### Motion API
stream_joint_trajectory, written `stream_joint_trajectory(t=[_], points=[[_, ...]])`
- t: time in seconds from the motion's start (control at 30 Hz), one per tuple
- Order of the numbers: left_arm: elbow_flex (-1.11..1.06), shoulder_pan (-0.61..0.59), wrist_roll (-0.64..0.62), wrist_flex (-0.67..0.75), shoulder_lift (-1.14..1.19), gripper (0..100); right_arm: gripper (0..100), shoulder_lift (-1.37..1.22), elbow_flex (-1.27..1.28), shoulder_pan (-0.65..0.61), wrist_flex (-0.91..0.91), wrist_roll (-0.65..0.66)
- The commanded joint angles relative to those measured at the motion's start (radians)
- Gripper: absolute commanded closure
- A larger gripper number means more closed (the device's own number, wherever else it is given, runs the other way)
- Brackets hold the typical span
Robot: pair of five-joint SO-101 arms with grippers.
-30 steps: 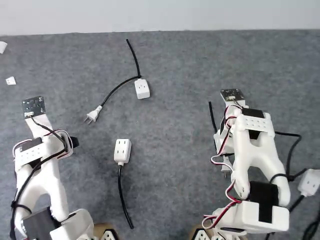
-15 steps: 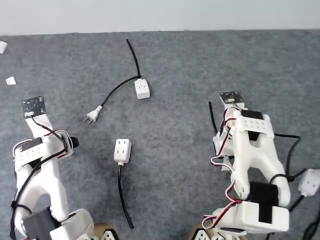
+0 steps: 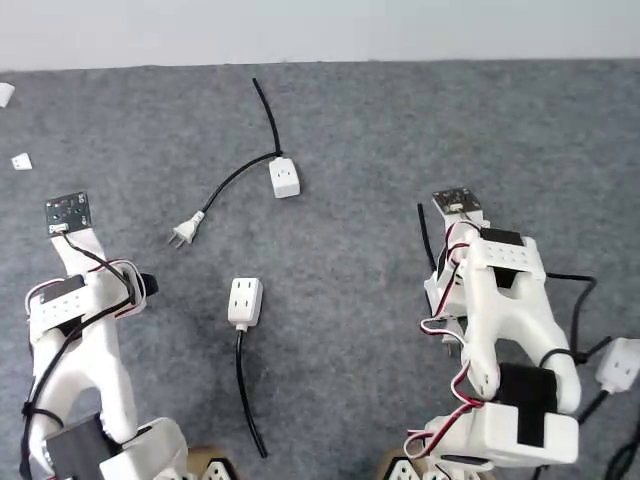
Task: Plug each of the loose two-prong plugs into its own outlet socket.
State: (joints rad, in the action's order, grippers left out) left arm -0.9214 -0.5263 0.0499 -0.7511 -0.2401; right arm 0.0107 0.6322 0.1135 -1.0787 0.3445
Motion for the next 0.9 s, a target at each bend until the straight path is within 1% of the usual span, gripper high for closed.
stream_joint_trajectory(t=[0.0,0.07,0.27,0.47,0.63,0.73,0.87], points=[[0.005,0.0,0.008,0.005,-0.015,72,88.4,-0.041,-0.029,-0.008,0.019,0.023],[0.005,0.0,0.008,0.005,-0.015,72,88.9,-0.071,-0.054,-0.005,0.012,0.029],[0.005,0.0,0.008,0.005,-0.015,72,99.2,-0.093,-0.078,-0.005,-0.016,0.028],[0.005,0.0,0.008,0.005,-0.015,72,99.0,-0.079,-0.087,-0.005,-0.038,0.028],[0.008,0.0,0.008,0.005,-0.015,72,99.0,0.093,-0.15,-0.016,-0.197,0.005],[0.01,0.003,0.008,0.002,-0.015,72,99.0,0.274,-0.172,-0.077,-0.294,-0.034],[0.044,0.005,0.008,-0.04,-0.006,72,99.0,0.55,-0.193,-0.263,-0.381,-0.035]])
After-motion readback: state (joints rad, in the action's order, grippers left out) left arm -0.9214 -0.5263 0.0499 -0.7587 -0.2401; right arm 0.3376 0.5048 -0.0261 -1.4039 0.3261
